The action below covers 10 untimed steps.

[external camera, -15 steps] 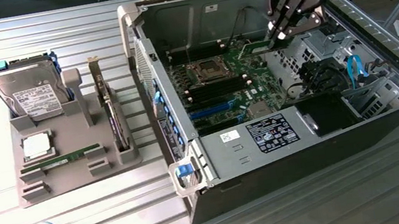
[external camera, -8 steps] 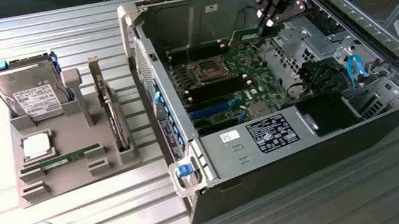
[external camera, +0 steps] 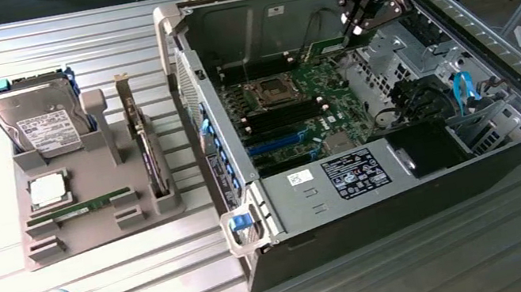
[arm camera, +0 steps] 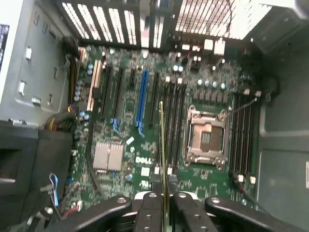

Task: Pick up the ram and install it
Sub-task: 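Pick up the ram and move it above insertion slot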

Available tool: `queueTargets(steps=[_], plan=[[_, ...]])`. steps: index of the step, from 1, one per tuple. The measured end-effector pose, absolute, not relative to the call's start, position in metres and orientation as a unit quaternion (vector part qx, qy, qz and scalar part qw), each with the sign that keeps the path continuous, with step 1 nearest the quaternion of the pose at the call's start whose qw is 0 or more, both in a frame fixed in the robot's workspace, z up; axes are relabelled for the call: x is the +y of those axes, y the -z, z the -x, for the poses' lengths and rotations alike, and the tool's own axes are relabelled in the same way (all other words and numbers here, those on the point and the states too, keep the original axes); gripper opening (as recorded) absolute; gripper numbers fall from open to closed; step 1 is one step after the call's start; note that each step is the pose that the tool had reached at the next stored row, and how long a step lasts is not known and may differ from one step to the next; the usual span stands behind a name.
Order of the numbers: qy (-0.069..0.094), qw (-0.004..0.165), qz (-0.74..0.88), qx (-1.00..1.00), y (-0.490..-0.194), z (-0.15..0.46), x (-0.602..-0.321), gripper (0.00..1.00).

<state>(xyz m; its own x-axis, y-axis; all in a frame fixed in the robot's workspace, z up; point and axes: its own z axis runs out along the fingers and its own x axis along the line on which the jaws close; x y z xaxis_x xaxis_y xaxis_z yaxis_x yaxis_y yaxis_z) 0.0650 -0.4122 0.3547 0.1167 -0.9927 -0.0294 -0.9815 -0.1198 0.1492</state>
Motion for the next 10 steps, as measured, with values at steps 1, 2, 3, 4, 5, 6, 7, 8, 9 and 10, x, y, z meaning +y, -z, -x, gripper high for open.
queueTargets(steps=[1,2,3,4,5,6,7,8,9,10], plan=[[0.055,0.042,-0.746,-0.662,-0.3547,-0.065,-0.4122,0.15],[0.05,0.036,-0.747,-0.662,-0.3546,-0.0649,-0.4123,0.15],[0.045,0.033,-0.747,-0.663,-0.3545,-0.0649,-0.4123,0.15],[0.042,0.029,-0.747,-0.663,-0.3543,-0.0649,-0.4123,0.15],[0.038,0.026,-0.747,-0.663,-0.3542,-0.0649,-0.4123,0.15],[0.033,0.022,-0.748,-0.663,-0.354,-0.0649,-0.4123,0.15],[0.03,0.019,-0.748,-0.663,-0.3538,-0.0649,-0.4123,0.15],[0.027,0.016,-0.748,-0.663,-0.3537,-0.0649,-0.4123,0.15],[0.026,0.016,-0.748,-0.663,-0.3537,-0.0649,-0.4123,0.15],[0.026,0.016,-0.748,-0.663,-0.3537,-0.0649,-0.4123,0.15]])
